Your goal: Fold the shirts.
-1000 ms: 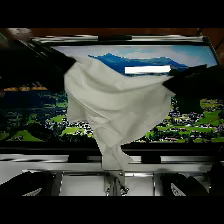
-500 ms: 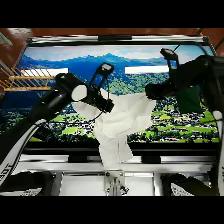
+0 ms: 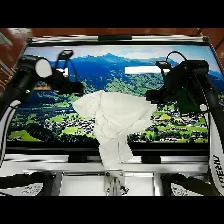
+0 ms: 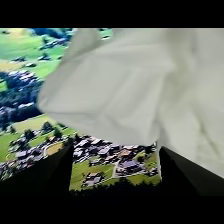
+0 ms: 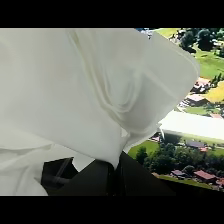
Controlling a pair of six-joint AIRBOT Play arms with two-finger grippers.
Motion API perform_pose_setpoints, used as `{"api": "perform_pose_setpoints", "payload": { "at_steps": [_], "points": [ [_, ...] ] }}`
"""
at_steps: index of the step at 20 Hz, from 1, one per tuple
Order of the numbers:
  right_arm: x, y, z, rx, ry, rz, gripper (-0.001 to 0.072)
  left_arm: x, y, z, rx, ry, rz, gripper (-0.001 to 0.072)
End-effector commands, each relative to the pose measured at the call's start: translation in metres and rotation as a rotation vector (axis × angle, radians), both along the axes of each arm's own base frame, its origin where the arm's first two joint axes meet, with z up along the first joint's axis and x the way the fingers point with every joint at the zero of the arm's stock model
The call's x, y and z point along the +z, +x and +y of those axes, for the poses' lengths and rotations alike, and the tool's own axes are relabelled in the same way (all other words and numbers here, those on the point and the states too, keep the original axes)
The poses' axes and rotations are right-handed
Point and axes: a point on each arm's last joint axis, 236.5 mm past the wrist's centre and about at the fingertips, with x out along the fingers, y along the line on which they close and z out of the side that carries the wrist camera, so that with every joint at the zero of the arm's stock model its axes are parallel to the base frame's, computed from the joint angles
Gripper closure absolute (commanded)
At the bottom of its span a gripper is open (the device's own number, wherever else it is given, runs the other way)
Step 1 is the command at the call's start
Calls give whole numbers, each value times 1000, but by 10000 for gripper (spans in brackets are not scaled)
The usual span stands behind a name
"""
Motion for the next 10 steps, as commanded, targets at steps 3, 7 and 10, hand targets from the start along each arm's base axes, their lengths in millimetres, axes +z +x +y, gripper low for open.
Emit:
{"api": "perform_pose_setpoints", "payload": {
  "at_steps": [3, 7, 10],
  "points": [
    [-1, 5, -2, -3, -11, -18, 664, -78, -29, 80, 235, -65, 234, 83],
    [1, 15, 0, -8, 0, -61, 664, -120, -14, 50, 345, -272, 165, 82],
    [3, 19, 5, -10, 21, -76, 664, -136, -2, 29, 377, -372, 156, 82]
  ]
}}
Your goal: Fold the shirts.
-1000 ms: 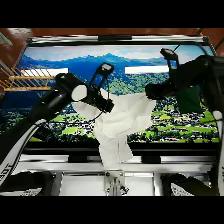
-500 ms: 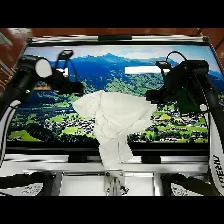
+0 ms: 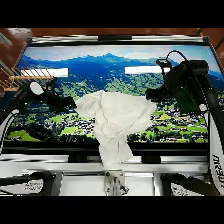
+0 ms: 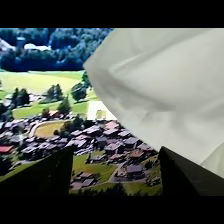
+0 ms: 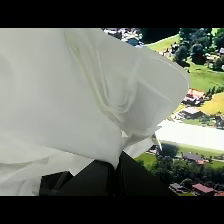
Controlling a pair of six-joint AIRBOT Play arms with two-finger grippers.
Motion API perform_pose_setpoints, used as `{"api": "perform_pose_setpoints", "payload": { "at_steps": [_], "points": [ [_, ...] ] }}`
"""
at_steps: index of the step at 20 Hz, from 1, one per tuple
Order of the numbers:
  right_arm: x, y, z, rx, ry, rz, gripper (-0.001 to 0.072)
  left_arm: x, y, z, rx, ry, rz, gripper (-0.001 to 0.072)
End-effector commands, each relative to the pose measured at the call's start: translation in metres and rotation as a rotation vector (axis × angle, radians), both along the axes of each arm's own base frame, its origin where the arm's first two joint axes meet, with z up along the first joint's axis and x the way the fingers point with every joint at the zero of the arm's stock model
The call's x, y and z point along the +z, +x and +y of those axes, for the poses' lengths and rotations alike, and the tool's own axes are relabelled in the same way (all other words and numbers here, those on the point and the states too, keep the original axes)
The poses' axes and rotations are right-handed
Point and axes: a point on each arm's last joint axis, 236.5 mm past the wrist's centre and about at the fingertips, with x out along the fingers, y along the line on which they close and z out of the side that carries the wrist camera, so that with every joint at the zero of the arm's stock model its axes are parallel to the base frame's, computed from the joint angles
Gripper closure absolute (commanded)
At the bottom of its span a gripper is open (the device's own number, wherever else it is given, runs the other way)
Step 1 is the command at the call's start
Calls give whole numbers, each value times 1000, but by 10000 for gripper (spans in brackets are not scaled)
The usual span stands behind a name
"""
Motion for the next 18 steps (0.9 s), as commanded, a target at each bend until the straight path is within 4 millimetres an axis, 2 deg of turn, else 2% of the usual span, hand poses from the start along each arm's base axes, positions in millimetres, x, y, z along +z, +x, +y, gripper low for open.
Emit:
{"api": "perform_pose_setpoints", "payload": {
  "at_steps": [1, 3, 6, 7, 8, 9, 12, 13, 14, 15, 16, 17, 18],
  "points": [
    [2, 5, 4, -3, 18, -21, 663, -24, 15, -18, 93, -109, -26, 82],
    [2, 5, 4, -3, 17, -21, 664, -36, 18, -17, 101, -101, -20, 83],
    [2, 5, 4, -3, 18, -20, 664, -41, 29, -14, 113, -95, -56, 104],
    [2, 5, 4, -6, 19, -20, 664, -40, 33, -14, 126, -100, -70, 212],
    [2, 5, 4, -6, 19, -20, 663, -38, 37, -16, 141, -112, -81, 475],
    [2, 5, 4, -6, 18, -21, 664, -35, 40, -17, 151, -125, -88, 680],
    [2, 5, 4, -6, 18, -21, 664, -16, 49, -20, 141, -139, -123, 680],
    [5, 5, 4, -5, 18, -27, 663, 2, 56, -21, 137, -147, -165, 681],
    [14, 8, 4, -1, 19, -53, 663, 30, 66, -21, 128, -151, -235, 680],
    [29, 13, 2, 18, 13, -99, 664, 70, 77, -20, 93, -146, -350, 680],
    [55, 22, -4, 24, -12, -177, 663, 116, 86, -16, 69, -144, -465, 680],
    [86, 31, -12, 16, -34, -265, 664, 173, 92, -11, 62, -148, -592, 680],
    [128, 39, -18, 13, -47, -385, 664, 232, 92, -4, 61, -151, -719, 680]
  ]
}}
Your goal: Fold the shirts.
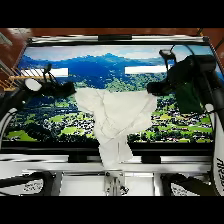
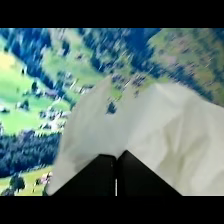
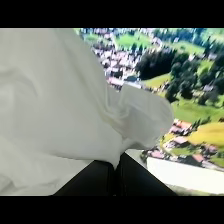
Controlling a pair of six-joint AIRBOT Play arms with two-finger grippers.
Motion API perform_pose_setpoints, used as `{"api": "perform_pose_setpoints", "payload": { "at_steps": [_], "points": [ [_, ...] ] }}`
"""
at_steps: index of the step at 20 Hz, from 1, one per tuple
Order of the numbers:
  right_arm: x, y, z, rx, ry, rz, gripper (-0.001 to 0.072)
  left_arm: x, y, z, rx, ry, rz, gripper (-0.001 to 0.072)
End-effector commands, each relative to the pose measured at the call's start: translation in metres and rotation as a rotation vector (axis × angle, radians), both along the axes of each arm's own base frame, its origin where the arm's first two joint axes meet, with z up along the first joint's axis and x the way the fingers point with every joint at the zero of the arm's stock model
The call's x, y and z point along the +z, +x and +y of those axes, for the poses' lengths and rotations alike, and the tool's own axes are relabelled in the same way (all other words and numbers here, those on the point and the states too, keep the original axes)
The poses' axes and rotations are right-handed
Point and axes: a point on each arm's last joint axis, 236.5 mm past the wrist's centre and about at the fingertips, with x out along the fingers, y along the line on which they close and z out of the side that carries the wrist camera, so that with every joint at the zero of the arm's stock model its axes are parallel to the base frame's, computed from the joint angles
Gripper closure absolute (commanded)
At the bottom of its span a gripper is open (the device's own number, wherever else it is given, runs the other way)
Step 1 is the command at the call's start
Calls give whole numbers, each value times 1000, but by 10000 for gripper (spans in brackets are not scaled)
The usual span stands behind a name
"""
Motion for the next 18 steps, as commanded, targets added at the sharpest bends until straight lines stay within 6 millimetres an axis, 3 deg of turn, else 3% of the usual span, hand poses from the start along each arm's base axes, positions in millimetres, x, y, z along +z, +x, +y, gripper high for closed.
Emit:
{"api": "perform_pose_setpoints", "payload": {
  "at_steps": [1, 3, 5, 6, 7, 9, 11, 13, 15, 18],
  "points": [
    [116, 20, -19, 14, -58, -337, 663, 187, 0, 18, -2, 31, -432, 680],
    [215, 14, -24, 40, -58, -631, 664, 317, -39, 29, -20, 111, -751, 680],
    [315, -15, -29, 17, -11, -936, 664, 425, -102, 35, -8, 163, -1022, 681],
    [358, -37, -31, 10, 24, -1068, 664, 465, -136, 37, 7, 167, -1123, 681],
    [391, -60, -31, 9, 65, -1173, 664, 492, -165, 38, 14, 166, -1197, 681],
    [432, -100, -36, 4, 113, -1310, 664, 527, -212, 39, 26, 167, -1305, 680],
    [450, -131, -43, -4, 126, -1367, 664, 544, -246, 43, 47, 187, -1371, 680],
    [449, -152, -47, -2, 123, -1357, 664, 552, -268, 50, 75, 239, -1410, 681],
    [427, -161, -48, 8, 105, -1264, 664, 554, -277, 60, 116, 275, -1416, 681],
    [368, -160, -49, 29, 53, -1018, 664, 526, -256, 78, 160, 358, -1281, 680]
  ]
}}
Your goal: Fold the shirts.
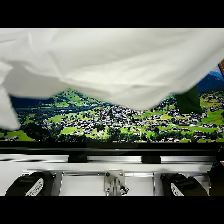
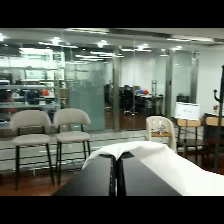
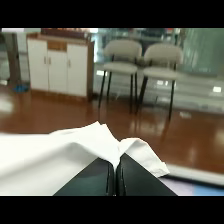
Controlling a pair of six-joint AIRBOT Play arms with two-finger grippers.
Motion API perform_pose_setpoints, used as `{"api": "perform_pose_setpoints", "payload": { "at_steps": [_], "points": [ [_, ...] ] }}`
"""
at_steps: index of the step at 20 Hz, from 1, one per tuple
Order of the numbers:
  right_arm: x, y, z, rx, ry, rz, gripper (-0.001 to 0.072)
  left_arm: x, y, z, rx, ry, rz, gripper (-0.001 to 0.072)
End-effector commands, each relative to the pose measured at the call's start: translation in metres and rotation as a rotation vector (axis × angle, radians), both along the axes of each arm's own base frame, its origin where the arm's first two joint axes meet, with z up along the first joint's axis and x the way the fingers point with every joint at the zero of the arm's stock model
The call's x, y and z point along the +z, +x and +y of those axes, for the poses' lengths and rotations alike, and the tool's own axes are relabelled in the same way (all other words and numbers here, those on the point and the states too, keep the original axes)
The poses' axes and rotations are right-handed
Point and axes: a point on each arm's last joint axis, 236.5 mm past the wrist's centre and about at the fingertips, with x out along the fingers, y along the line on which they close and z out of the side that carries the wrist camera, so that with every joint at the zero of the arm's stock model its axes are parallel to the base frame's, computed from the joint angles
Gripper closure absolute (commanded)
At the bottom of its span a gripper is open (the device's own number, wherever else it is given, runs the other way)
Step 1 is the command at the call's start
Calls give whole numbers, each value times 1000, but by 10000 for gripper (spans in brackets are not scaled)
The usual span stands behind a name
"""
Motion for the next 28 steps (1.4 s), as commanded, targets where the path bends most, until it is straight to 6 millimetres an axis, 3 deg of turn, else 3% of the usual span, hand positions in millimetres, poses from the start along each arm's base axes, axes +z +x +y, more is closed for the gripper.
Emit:
{"api": "perform_pose_setpoints", "payload": {
  "at_steps": [1, 4, 6, 10, 12, 15, 17, 19, 21, 22, 23, 24, 25, 27, 28],
  "points": [
    [-67, -9, -4, -9, -66, 277, 664, -34, 17, 24, 124, 30, 147, 680],
    [-133, 1, -10, -40, -134, 562, 664, -104, 56, 27, 142, 82, 397, 680],
    [-175, 15, -3, -25, -157, 741, 664, -162, 84, 24, 126, 105, 567, 680],
    [-261, 84, 15, -18, -178, 955, 664, -289, 142, 24, 117, 119, 852, 680],
    [-318, 129, 20, -50, -175, 1036, 663, -350, 166, 19, 91, 98, 974, 679],
    [-401, 195, 27, -109, -147, 1118, 663, -422, 199, 3, 29, 18, 1114, 679],
    [-452, 217, 34, -152, -82, 1194, 663, -472, 211, -12, -15, -5, 1241, 678],
    [-492, 220, 42, -151, -59, 1285, 663, -523, 213, -28, -60, 0, 1384, 678],
    [-509, 215, 45, -146, -59, 1341, 622, -557, 210, -39, -96, -6, 1490, 678],
    [-509, 212, 44, -143, -69, 1350, 428, -566, 209, -41, -102, -31, 1528, 620],
    [-504, 207, 40, -124, -110, 1355, 191, -569, 209, -39, -94, -48, 1545, 398],
    [-495, 199, 34, -92, -168, 1365, 148, -565, 209, -33, -86, -61, 1552, 130],
    [-483, 189, 23, -88, -219, 1380, 148, -558, 207, -24, -84, -66, 1566, 56],
    [-455, 168, -21, -149, -310, 1403, 147, -544, 194, 4, -65, -58, 1632, 65],
    [-439, 162, -44, -204, -261, 1390, 149, -540, 182, 21, -49, -55, 1683, 110]
  ]
}}
